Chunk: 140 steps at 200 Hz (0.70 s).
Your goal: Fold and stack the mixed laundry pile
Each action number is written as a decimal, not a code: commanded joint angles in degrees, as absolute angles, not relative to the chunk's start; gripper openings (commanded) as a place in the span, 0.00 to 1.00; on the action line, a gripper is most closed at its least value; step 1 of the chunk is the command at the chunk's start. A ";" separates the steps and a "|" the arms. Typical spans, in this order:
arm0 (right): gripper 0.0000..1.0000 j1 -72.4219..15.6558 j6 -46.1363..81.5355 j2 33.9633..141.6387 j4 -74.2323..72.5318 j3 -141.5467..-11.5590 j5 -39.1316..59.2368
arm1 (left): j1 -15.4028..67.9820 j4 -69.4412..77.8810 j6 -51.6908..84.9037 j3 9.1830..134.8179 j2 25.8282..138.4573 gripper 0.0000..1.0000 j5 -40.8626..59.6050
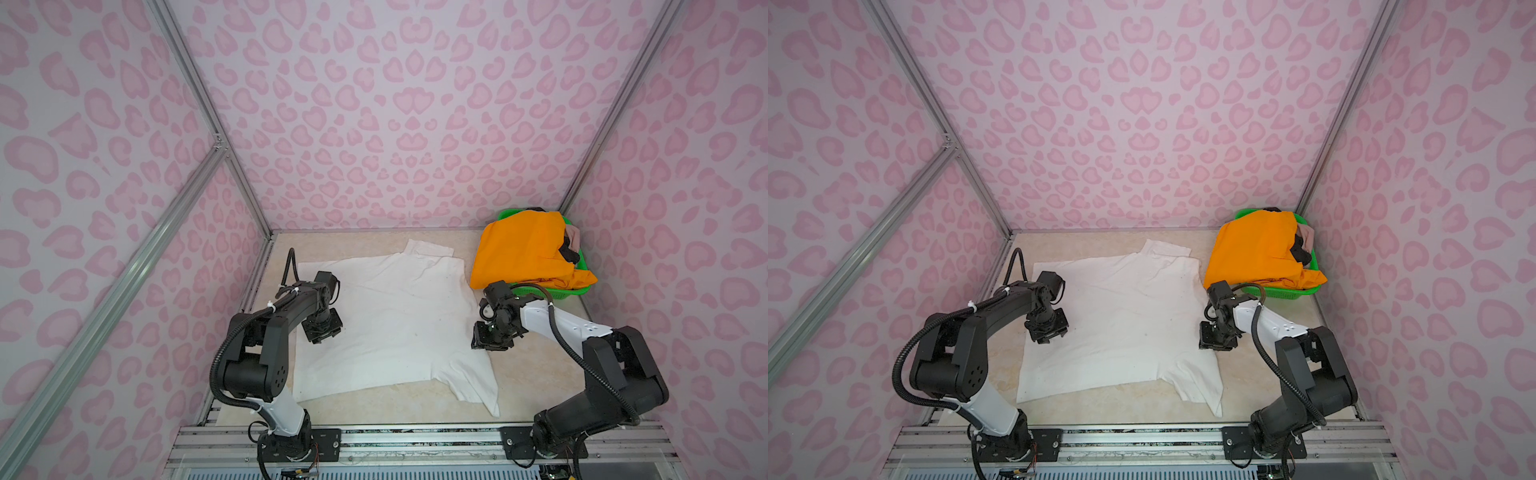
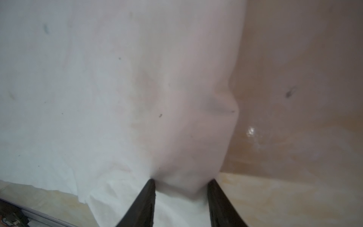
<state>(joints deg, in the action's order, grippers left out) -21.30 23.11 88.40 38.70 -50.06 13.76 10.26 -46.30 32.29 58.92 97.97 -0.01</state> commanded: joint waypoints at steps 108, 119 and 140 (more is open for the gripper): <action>0.18 -39.10 15.75 93.26 49.60 -69.53 -3.59 | 4.49 -46.12 26.48 67.61 108.04 0.37 -2.19; 0.26 -39.28 16.47 93.86 48.86 -68.84 -1.94 | 4.26 -46.36 26.16 68.06 108.11 0.37 -2.44; 0.42 -38.47 17.44 92.03 46.63 -66.52 0.99 | 3.89 -46.92 25.24 68.69 108.27 0.37 -3.15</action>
<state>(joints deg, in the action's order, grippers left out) -38.98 16.03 93.34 47.55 -68.23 -1.41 4.54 -49.04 26.85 68.36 107.18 1.87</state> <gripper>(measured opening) 0.365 0.370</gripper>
